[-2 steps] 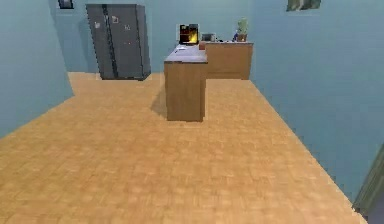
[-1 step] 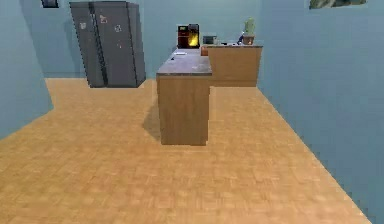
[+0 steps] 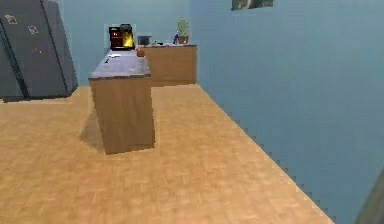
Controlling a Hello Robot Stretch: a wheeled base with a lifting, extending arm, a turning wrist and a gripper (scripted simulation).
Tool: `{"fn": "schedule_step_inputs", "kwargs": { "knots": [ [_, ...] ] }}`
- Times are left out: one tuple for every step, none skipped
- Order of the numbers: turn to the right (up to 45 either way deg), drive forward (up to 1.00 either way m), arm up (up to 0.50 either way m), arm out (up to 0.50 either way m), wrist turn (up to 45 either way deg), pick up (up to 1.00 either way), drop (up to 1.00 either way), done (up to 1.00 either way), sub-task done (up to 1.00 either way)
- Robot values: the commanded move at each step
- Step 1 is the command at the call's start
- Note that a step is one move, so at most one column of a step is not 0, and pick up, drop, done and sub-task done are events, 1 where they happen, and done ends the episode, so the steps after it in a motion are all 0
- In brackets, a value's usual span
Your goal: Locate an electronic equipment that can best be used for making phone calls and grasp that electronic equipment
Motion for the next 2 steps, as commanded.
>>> {"fn": "schedule_step_inputs", "kwargs": {
  "knots": [
    [3.0, 0.00, 0.00, 0.00, 0.0, 0.00, 0.00, 0.00, 0.00],
    [0.0, 1.00, 0.00, 0.00, 0.0, 0.00, 0.00, 0.00, 0.00]
  ]
}}
